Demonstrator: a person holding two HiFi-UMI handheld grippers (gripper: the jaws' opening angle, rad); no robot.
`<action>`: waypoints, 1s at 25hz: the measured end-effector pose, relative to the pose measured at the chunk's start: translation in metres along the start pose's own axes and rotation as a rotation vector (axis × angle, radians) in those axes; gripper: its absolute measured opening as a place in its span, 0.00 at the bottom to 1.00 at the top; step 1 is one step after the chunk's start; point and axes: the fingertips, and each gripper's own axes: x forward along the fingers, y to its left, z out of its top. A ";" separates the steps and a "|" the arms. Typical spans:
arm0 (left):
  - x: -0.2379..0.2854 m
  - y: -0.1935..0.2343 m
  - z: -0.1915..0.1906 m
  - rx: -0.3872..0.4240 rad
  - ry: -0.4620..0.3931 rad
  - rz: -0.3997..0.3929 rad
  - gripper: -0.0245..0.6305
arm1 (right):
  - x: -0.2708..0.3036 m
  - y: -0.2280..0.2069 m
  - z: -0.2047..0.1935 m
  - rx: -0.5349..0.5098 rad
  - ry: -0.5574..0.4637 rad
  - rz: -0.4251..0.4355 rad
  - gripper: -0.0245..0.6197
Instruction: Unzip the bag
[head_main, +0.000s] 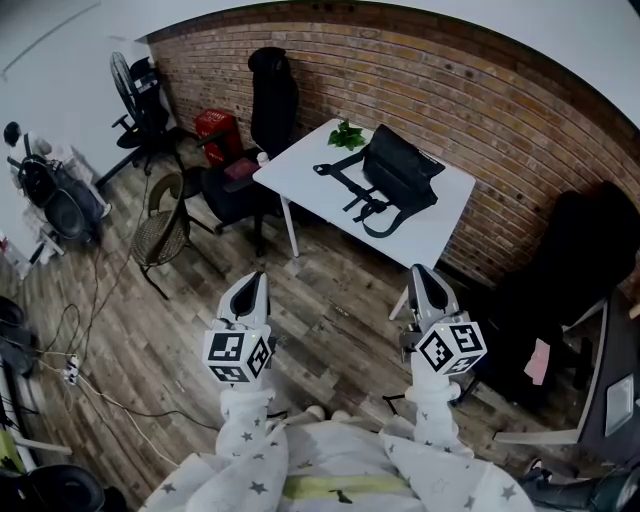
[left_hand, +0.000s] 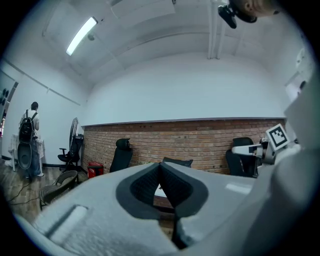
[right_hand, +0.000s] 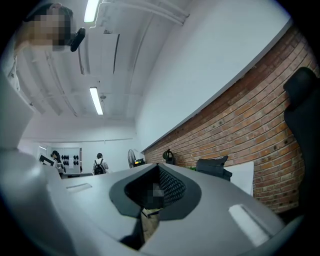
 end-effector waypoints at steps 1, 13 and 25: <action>0.001 0.000 -0.001 -0.004 0.002 0.006 0.04 | 0.000 -0.001 -0.001 0.001 0.002 0.004 0.05; 0.021 -0.007 -0.019 -0.034 0.038 0.022 0.08 | 0.031 -0.016 -0.026 0.014 0.057 0.041 0.11; 0.077 0.028 -0.039 -0.054 0.093 0.044 0.21 | 0.096 -0.042 -0.053 0.048 0.096 0.029 0.21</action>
